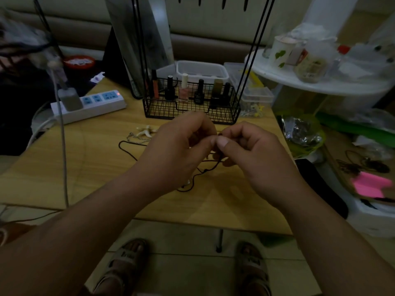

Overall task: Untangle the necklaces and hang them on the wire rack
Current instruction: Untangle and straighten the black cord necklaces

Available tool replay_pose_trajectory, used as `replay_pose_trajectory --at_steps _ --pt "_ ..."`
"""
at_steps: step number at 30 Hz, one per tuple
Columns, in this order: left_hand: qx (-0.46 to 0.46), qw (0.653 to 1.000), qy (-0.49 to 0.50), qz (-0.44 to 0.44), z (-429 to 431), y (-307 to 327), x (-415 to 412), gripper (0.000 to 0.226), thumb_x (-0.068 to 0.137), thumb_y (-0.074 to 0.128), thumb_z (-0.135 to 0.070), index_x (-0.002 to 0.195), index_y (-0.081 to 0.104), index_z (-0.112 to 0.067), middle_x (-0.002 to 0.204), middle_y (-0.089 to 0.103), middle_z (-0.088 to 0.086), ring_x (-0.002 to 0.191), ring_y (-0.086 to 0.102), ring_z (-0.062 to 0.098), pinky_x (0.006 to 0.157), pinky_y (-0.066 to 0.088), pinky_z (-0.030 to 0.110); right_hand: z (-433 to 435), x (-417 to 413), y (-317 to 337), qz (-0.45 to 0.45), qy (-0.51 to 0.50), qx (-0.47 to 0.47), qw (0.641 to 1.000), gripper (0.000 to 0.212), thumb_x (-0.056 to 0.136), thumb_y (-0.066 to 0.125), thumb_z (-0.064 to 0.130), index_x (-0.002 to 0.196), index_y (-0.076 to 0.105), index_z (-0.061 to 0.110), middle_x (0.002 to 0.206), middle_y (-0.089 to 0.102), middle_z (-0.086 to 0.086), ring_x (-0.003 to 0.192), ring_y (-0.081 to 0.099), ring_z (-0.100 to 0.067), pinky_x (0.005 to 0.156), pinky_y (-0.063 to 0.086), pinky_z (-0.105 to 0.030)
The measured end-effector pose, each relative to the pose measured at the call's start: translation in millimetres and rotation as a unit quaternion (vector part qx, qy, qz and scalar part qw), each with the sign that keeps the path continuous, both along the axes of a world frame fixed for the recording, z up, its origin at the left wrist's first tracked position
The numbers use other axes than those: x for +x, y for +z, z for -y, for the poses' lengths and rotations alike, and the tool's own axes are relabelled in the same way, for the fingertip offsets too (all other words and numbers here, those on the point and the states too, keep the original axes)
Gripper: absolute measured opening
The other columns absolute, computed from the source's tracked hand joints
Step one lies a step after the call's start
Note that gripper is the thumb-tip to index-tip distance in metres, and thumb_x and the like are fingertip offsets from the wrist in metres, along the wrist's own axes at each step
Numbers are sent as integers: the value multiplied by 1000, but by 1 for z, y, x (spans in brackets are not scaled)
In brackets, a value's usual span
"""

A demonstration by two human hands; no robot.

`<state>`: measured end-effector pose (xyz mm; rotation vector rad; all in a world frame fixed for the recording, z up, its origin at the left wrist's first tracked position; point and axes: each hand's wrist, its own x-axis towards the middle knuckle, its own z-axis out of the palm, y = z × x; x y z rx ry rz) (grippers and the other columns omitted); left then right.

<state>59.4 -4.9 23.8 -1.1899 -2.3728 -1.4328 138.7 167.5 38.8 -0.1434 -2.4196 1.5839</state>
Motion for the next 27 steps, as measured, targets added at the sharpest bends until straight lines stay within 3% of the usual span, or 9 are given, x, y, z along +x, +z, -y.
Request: replay_pose_trajectory --at_steps 4,7,11,16,21,23,27 --pt "4 999 -11 49 2 3 -1 5 100 66 -21 97 64 -24 92 62 -5 78 59 12 67 49 26 -2 0 1 11 20 -50 998 7 101 63 15 102 69 12 88 77 -3 87 76 -18 81 62 -33" --pt "-1 996 -29 87 3 5 0 5 103 62 -23 98 63 -24 85 63 1 74 57 17 63 50 35 -1 0 2 29 24 -49 998 12 104 58 19 102 68 14 85 75 0 85 76 -17 82 61 -32" --pt "-18 992 -29 120 5 9 -1 7 104 58 -26 98 62 -26 97 67 8 91 63 26 82 54 52 -1 0 6 53 28 -67 996 17 107 51 22 101 67 17 79 69 3 78 74 -16 86 61 -43" --pt "-9 980 -73 183 8 12 -4 10 107 53 -18 102 61 -19 97 75 -2 99 71 10 98 56 40 -1 0 9 67 39 -71 994 20 108 47 22 99 64 16 73 64 5 72 68 -16 85 59 -44" --pt "10 971 -96 221 8 11 -4 12 108 50 -15 100 59 -14 79 70 1 80 71 19 82 61 35 -1 0 10 84 46 -119 988 20 108 46 20 100 63 13 73 64 2 71 67 -19 83 59 -46" --pt "12 969 -95 230 7 11 -3 13 108 50 -16 99 59 -14 76 68 0 76 68 19 77 61 32 0 1 9 70 25 -97 993 18 107 48 19 99 64 15 80 69 4 77 70 -17 82 59 -41" --pt "13 966 -86 243 7 11 -4 14 108 51 -18 99 60 -14 74 67 -2 72 66 16 76 62 33 0 3 6 -42 -38 69 996 5 99 61 23 96 64 26 92 65 10 83 61 -6 77 53 -26"
